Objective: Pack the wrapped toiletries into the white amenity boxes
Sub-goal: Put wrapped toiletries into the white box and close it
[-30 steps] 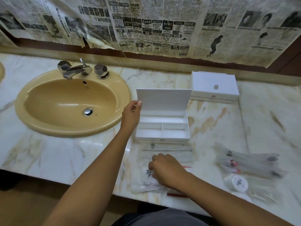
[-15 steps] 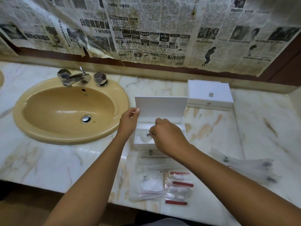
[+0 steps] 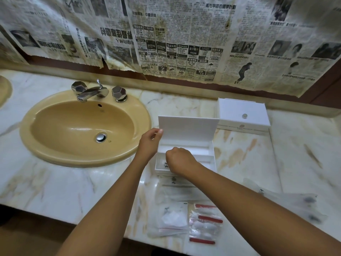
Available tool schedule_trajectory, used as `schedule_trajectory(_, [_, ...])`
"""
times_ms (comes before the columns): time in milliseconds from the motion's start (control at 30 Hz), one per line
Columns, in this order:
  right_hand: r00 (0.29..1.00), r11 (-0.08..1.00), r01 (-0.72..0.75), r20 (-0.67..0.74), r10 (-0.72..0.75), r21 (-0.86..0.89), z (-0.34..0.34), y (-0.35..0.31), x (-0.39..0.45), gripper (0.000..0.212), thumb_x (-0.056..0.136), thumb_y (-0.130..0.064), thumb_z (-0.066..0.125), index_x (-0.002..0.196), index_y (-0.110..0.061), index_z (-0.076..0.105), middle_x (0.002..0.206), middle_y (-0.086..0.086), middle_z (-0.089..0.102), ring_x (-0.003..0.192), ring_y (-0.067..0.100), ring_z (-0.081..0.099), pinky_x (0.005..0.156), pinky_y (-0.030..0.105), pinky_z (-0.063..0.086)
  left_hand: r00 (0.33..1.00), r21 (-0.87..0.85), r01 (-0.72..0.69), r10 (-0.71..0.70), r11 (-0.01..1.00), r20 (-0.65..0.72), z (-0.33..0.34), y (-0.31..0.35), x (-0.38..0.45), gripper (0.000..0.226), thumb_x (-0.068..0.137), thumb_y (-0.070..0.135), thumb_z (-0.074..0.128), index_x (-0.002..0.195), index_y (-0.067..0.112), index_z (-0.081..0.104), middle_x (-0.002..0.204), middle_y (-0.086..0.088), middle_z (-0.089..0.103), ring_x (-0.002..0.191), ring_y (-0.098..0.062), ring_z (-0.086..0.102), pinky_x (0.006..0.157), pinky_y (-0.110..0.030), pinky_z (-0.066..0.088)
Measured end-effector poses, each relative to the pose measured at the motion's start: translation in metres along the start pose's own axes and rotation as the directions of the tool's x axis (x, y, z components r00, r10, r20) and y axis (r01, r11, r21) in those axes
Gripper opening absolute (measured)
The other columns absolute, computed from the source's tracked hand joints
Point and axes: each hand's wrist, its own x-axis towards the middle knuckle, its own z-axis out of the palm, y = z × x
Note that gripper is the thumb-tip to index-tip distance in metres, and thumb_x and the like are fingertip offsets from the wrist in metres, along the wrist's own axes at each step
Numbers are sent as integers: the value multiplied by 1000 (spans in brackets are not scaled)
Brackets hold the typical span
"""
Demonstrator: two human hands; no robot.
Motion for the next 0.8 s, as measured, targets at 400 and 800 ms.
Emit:
schedule_trajectory(400, [972,977,-50,235,-1,209,7,-3,2,40,104,-35,34,107,-9,64,115,14,60,105,28,56,87,36,43,999,-7,-32,31,999,-28,3,-3,0,19,98,33,53,94,19,64,70,16,56,70,-2,52,75,-36,51])
schedule_trajectory(800, [995,965,86,-65,-72,248,33,-10,-63,25,88,-25,55,110,-17,65,108,5,65,98,26,60,76,32,46,995,-62,-95,95,994,7,6,-24,-19,31,99,7,48,127,17,55,117,15,60,105,15,53,88,-5,42])
